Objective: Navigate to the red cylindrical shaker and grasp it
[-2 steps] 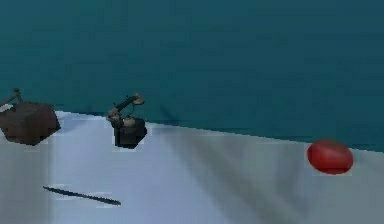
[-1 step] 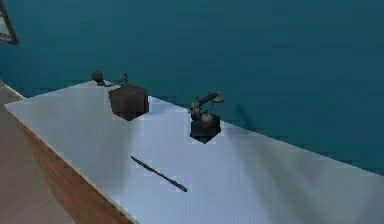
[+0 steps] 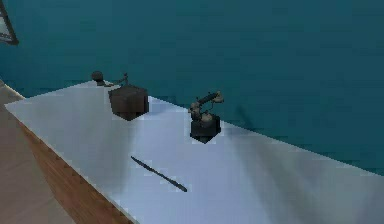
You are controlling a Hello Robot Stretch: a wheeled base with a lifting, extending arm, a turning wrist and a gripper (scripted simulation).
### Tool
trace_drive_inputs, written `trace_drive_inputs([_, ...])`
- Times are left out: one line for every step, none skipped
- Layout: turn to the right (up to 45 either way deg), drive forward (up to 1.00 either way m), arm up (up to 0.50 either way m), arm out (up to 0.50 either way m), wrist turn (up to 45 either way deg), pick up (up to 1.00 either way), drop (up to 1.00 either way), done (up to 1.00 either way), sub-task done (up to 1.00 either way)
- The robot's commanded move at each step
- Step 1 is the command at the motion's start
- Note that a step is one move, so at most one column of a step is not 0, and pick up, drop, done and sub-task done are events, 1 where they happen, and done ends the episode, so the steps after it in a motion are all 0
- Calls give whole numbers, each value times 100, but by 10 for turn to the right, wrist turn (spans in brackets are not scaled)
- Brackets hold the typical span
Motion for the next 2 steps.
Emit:
trace_drive_inputs([0,0,38,0,0,0,0,0,0])
trace_drive_inputs([0,0,0,44,0,0,0,0,0])
